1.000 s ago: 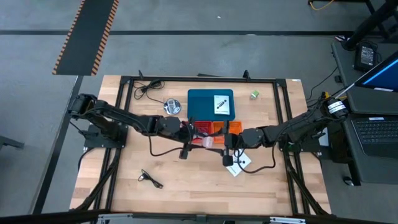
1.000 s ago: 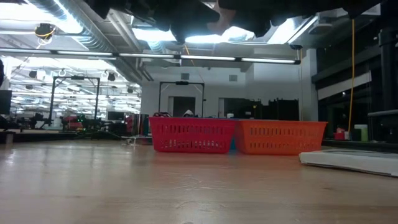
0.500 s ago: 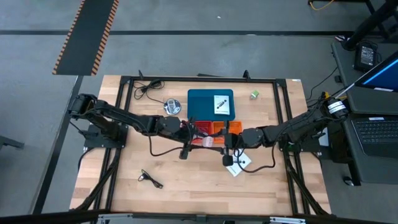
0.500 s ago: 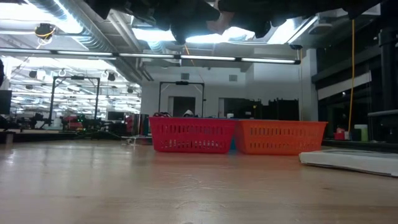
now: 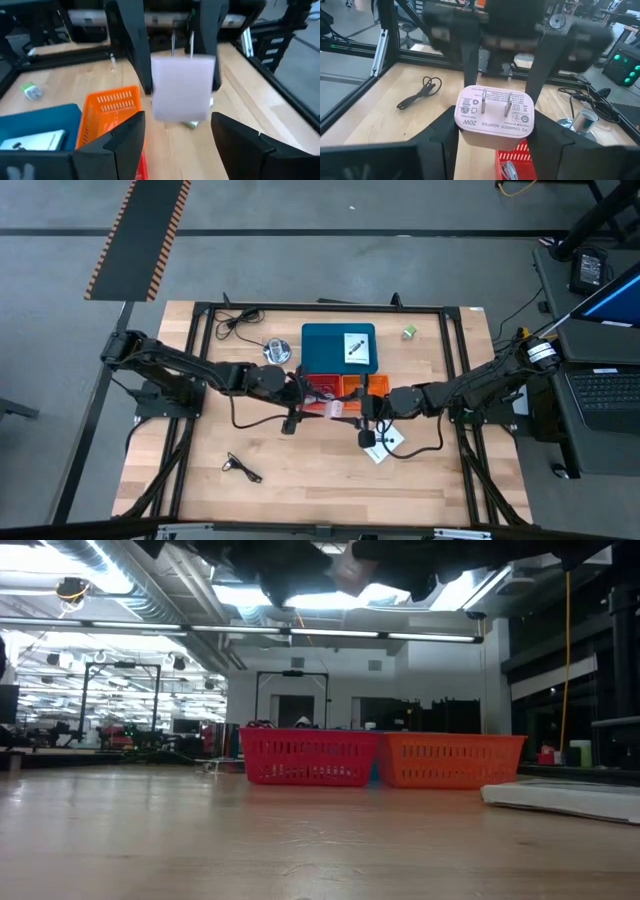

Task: Pick and place items into bin
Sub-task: Put the white charger adapter into the orange bin

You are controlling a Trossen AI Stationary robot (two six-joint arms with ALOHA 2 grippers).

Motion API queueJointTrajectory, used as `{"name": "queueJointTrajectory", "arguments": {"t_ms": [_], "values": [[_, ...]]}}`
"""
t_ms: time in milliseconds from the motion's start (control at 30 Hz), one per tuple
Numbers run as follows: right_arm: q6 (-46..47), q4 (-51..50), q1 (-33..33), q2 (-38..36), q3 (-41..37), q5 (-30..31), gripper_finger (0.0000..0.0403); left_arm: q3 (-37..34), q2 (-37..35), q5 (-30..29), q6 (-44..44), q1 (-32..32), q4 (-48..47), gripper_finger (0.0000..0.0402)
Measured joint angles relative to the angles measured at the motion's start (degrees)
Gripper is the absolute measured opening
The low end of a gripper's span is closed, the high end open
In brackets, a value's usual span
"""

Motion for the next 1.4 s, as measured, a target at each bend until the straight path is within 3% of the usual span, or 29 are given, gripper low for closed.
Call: {"name": "queueJointTrajectory", "arguments": {"t_ms": [300,700,1033,1400], "values": [[0.8,-5.0,0.0,-5.3,0.0,0.2,0.0165,0.0,-7.0,-1.0,0.1,-0.1,-11.3,0.0185],[11.2,-24.4,-0.1,-12.3,0.0,5.5,0.0165,-0.7,-7.1,-3.2,1.0,-0.1,-13.2,0.0011],[23.4,-33.8,-2.4,-12.7,0.0,5.8,0.0165,-8.6,-7.0,-3.4,-3.8,-0.1,-5.0,0.0002],[34.9,-48.4,-9.1,-12.7,4.1,2.7,0.0165,-9.3,-6.6,-3.7,-4.5,-0.1,-3.1,0.0001]]}}
